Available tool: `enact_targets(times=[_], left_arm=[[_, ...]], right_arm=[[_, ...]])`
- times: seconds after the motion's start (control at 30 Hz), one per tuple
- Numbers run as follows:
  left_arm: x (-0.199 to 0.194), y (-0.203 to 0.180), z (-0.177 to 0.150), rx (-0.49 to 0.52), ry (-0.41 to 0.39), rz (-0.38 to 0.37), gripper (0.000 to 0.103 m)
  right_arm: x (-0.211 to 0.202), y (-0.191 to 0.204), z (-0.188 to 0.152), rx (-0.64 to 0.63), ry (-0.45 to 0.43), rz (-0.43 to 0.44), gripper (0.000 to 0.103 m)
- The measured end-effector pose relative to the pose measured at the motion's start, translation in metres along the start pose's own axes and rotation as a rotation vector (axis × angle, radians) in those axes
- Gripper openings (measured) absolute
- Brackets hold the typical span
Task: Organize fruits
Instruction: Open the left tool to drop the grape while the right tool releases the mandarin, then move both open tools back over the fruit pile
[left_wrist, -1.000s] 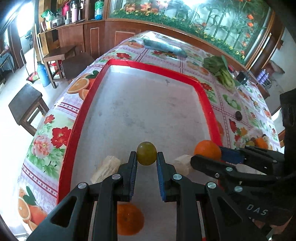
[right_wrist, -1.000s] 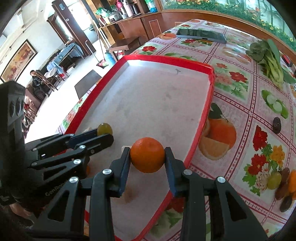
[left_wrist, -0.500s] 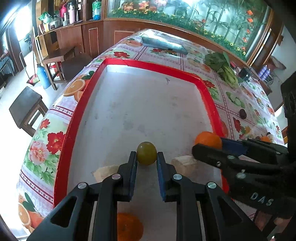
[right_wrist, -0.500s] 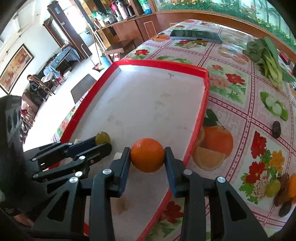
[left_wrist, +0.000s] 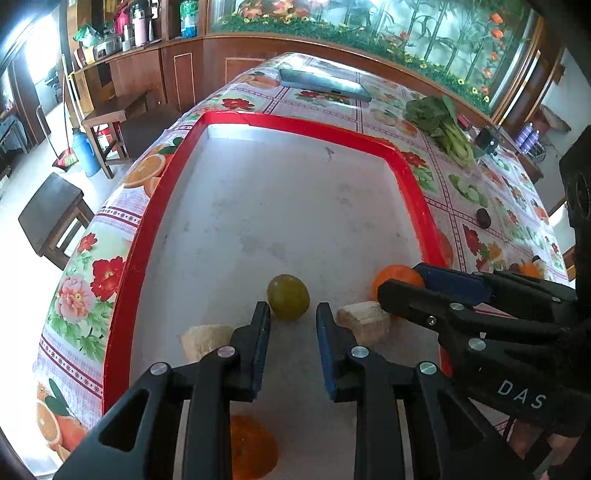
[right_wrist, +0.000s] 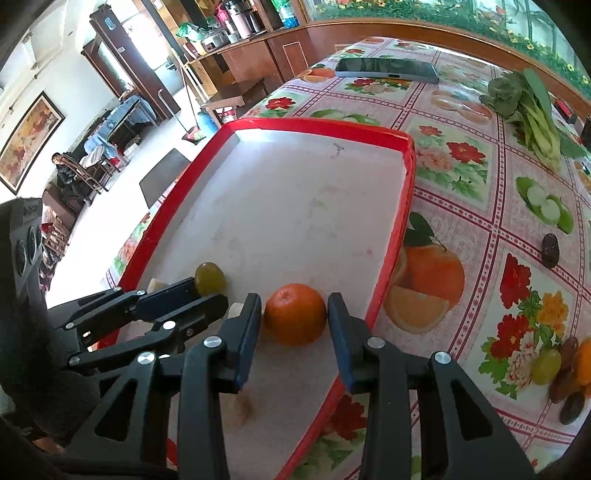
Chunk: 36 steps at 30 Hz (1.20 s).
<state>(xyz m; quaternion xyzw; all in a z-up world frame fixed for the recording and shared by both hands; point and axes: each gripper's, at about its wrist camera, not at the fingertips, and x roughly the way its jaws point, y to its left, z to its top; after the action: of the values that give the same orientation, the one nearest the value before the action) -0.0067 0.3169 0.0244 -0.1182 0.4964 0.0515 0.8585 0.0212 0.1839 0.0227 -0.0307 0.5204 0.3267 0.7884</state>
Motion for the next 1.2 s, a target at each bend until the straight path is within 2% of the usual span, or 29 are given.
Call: enact_targets(times=[0.4,0.57,0.83,1.13,1.2], left_arm=[[-0.012,-0.005,-0.006,0.017,-0.035,0.068,0.051],[-0.019,-0.018,-0.013,0.074,-0.051,0.104,0.051],[-0.034,-0.039,-0.026,0.116,-0.069,0.116,0.051],[-0.047,-0.081,-0.041,0.161,-0.077,0.075,0.052],[-0.047,-0.095,-0.043,0.179,-0.079,0.067,0.056]], right_arm=[[-0.014,-0.002,-0.006,0.026,-0.009,-0.002,0.047],[-0.025,0.003,-0.012,0.006,-0.022,-0.009,0.049],[-0.048,-0.002,-0.026,-0.007,-0.029,-0.008,0.053],[-0.093,-0.040,-0.073,0.016,-0.037,-0.039,0.057],[-0.105,-0.055,-0.087,0.038,-0.041,-0.054,0.057]])
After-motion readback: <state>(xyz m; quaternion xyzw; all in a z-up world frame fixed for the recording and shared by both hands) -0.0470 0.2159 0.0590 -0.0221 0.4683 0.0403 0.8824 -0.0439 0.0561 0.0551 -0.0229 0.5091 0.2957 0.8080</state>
